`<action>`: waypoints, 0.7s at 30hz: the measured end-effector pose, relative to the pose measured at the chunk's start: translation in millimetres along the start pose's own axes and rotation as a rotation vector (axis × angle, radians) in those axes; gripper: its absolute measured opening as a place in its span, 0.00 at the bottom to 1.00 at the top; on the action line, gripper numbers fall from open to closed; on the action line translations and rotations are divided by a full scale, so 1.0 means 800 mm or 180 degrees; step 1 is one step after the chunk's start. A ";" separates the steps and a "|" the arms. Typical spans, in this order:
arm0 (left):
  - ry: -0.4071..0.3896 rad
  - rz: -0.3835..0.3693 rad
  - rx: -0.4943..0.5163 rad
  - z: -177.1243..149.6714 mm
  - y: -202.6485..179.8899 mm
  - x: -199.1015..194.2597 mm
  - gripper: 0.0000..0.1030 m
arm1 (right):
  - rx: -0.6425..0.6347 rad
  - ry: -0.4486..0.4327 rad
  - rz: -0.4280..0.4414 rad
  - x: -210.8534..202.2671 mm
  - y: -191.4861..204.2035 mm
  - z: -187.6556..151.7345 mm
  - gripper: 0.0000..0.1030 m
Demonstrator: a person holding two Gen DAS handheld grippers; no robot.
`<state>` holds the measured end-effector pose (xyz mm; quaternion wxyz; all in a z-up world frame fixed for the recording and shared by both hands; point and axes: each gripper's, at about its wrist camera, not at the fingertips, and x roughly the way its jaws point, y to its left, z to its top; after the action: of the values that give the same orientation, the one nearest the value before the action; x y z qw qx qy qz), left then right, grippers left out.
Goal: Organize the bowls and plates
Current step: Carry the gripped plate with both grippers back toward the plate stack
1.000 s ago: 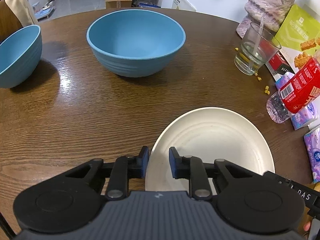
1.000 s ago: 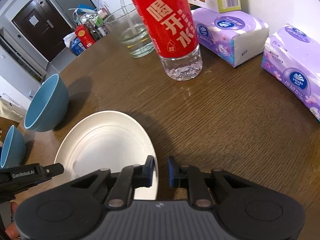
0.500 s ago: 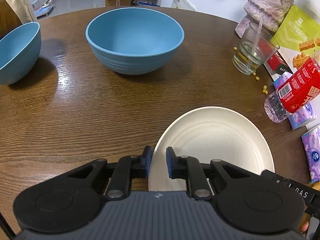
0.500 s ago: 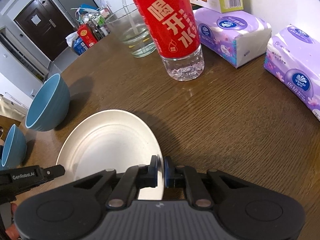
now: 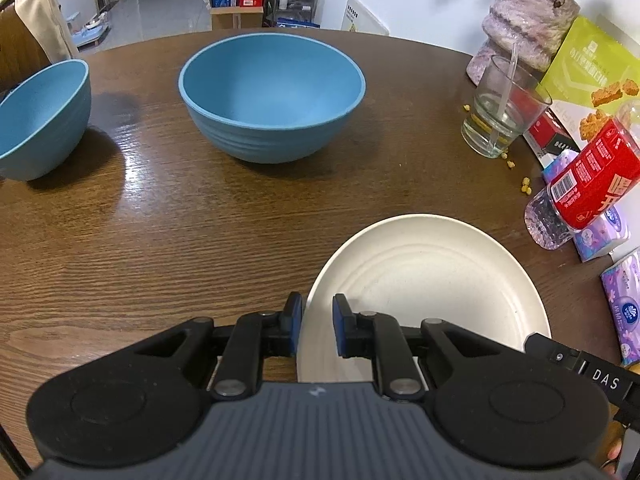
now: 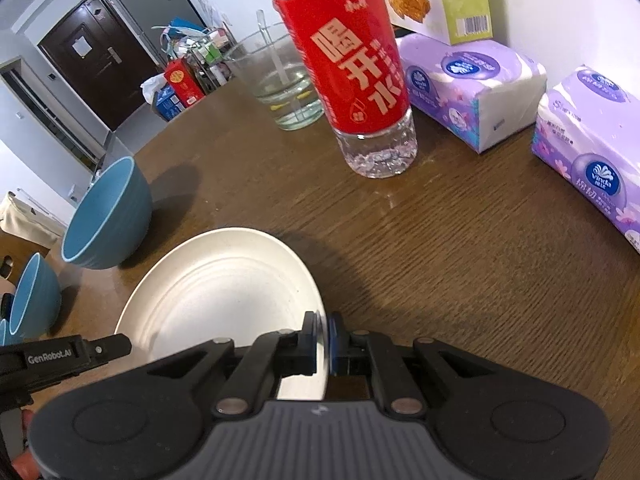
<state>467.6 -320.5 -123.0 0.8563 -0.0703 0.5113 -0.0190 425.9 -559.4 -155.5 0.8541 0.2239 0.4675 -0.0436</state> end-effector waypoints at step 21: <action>-0.0253 0.0145 -0.0284 -0.011 0.069 -0.067 0.16 | -0.0341 -0.0071 0.0236 -0.023 0.077 -0.007 0.06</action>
<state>432.4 -261.1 -88.2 0.8722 -0.0975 0.4787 0.0261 428.6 -504.2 -121.7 0.8710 0.1946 0.4510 0.0107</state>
